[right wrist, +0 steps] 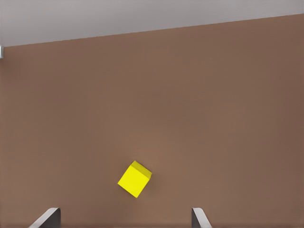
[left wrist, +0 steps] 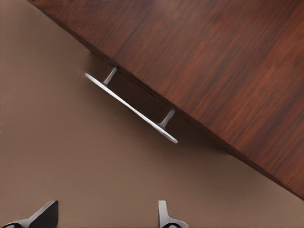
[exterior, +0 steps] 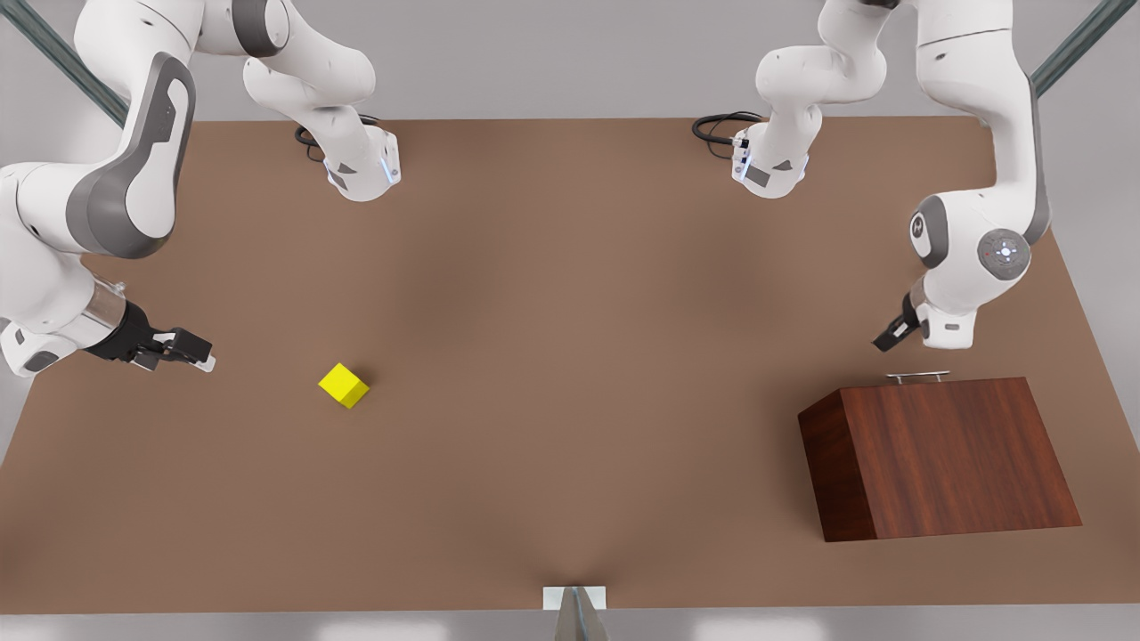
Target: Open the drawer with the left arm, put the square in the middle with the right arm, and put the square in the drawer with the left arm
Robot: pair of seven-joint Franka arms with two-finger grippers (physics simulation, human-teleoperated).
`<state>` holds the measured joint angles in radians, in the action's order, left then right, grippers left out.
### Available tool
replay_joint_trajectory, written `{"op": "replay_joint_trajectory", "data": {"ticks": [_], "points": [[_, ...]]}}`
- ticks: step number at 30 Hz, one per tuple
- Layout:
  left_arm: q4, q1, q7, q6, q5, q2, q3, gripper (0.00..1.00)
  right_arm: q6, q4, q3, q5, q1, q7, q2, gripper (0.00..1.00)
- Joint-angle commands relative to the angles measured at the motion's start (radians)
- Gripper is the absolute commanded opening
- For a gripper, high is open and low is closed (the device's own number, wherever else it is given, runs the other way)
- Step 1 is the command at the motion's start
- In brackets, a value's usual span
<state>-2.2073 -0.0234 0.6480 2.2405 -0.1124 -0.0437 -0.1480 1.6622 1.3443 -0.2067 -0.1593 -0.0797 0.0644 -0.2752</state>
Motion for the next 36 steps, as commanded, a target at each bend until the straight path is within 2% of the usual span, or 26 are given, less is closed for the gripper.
{"op": "replay_joint_trajectory", "data": {"ticks": [1, 3, 4, 5, 14, 17, 19, 21, 26, 30, 35, 36], "points": [[-0.026, 0.04, 0.91, 0.257, -0.036, 0.021, -0.005, 1.0, 0.001, -0.001, 0.0, 0.0, 0.0, 0.008, 0.001, 1.0], [-0.032, 0.039, 1.001, 0.287, -0.035, 0.038, -0.012, 1.0, 0.001, -0.001, 0.0, 0.0, 0.0, 0.006, 0.001, 1.0], [-0.066, 0.039, 1.067, 0.393, -0.036, 0.03, -0.015, 1.0, -0.001, -0.004, 0.0, 0.007, -0.006, -0.003, -0.021, 1.0], [-0.071, 0.039, 1.144, 0.421, -0.036, 0.024, -0.015, 1.0, 0.001, -0.011, 0.003, 0.018, -0.012, -0.005, -0.065, 1.0], [-0.132, 0.02, 1.263, 0.496, -0.038, 0.016, -0.015, 1.0, 0.013, 0.016, 0.0, 0.038, -0.014, -0.009, -0.068, 1.0], [-0.144, 0.02, 1.263, 0.522, -0.076, 0.01, -0.013, 1.0, 0.157, 0.167, 0.006, 0.083, -0.071, -0.169, -0.055, 1.0], [-0.167, 0.02, 1.265, 0.562, -0.093, 0.007, -0.013, 1.0, 0.2, 0.206, 0.01, 0.086, -0.112, -0.302, -0.061, 1.0], [-0.183, 0.02, 1.265, 0.603, -0.093, -0.002, -0.015, 1.0, 0.386, 0.334, 0.032, 0.08, -0.146, -0.373, -0.064, 1.0], [-0.201, 0.02, 1.262, 0.6, -0.095, 0.004, -0.015, 1.0, 0.534, 0.337, 0.032, 0.075, -0.193, -0.46, -0.185, 1.0], [-0.221, 0.016, 1.26, 0.594, -0.095, 0.008, -0.016, 1.0, 0.574, 0.337, 0.04, 0.075, -0.204, -0.551, -0.252, 1.0], [-0.221, -0.001, 1.26, 0.603, -0.127, 0.005, -0.015, 1.0, 0.551, 0.357, 0.04, 0.072, -0.19, -0.468, -0.251, 1.0], [-0.219, -0.016, 1.262, 0.605, -0.142, 0.002, -0.015, 1.0, 0.547, 0.365, 0.04, 0.003, -0.175, -0.46, -0.248, 1.0]]}}
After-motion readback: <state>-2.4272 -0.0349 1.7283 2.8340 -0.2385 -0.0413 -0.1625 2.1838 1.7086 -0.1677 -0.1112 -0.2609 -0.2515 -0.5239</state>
